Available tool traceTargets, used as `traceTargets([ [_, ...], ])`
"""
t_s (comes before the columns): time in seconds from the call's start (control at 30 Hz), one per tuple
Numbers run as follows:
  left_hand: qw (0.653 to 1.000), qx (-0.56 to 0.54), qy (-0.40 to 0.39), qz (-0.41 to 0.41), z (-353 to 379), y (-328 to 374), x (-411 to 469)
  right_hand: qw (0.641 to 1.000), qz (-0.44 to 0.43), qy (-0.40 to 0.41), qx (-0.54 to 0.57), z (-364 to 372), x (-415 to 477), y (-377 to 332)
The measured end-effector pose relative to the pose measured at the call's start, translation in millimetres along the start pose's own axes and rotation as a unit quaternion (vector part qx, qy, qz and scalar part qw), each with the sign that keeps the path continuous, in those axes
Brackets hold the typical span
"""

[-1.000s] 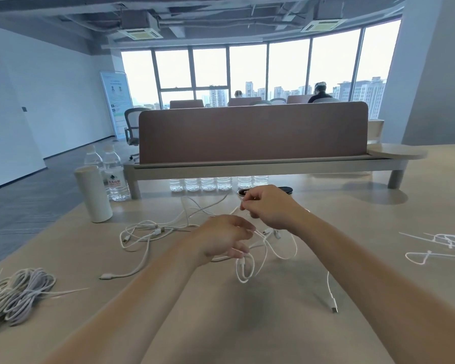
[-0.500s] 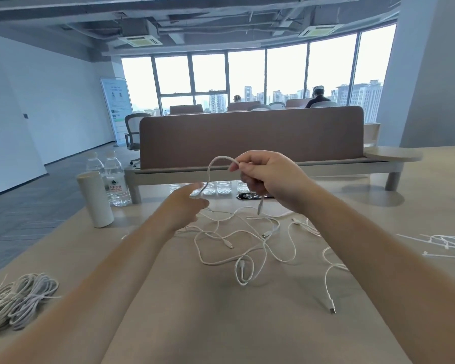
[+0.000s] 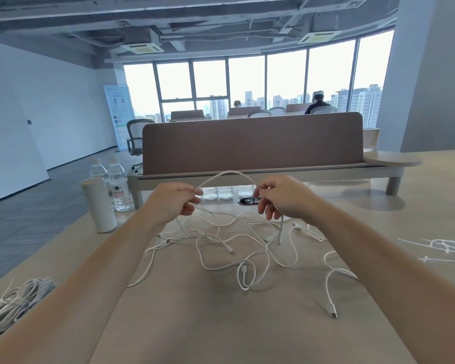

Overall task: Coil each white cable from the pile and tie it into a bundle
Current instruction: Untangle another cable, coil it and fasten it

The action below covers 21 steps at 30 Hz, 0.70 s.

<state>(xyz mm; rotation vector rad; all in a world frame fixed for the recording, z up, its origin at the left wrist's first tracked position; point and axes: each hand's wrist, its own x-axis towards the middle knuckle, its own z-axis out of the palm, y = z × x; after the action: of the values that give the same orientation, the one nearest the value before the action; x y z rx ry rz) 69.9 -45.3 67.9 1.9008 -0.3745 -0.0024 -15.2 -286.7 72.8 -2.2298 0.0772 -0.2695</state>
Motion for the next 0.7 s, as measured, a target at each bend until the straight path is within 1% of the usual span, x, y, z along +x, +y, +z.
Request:
traceTargets([
  [0.07,0.999,-0.016,-0.023,-0.033,-1,2,1,0.999,-0.008,0.030,0.043,2,2,1],
  [0.13,0.998,0.022,-0.031,-0.057,-1,-3,3,0.992,-0.012,0.077,0.101,6,7,1],
  [0.2,0.995,0.075,-0.022,-0.059,0,-14,5,0.986,-0.006,0.085,0.144,11,11,0],
  [0.23,0.994,0.085,-0.014,-0.063,1,-21,7,0.987,0.000,0.074,0.144,15,13,0],
  [0.37,0.994,0.051,0.002,-0.094,4,-41,9,0.993,0.015,0.038,0.113,39,19,1],
  [0.43,0.993,0.056,0.016,-0.099,5,-51,18,0.992,0.026,0.033,0.120,51,27,1],
  [0.57,0.993,0.067,0.015,-0.096,8,-60,33,0.992,0.048,0.020,0.113,71,45,1],
  [0.7,0.992,0.034,0.029,-0.121,8,-74,54,0.997,0.052,0.022,0.060,85,63,6],
])
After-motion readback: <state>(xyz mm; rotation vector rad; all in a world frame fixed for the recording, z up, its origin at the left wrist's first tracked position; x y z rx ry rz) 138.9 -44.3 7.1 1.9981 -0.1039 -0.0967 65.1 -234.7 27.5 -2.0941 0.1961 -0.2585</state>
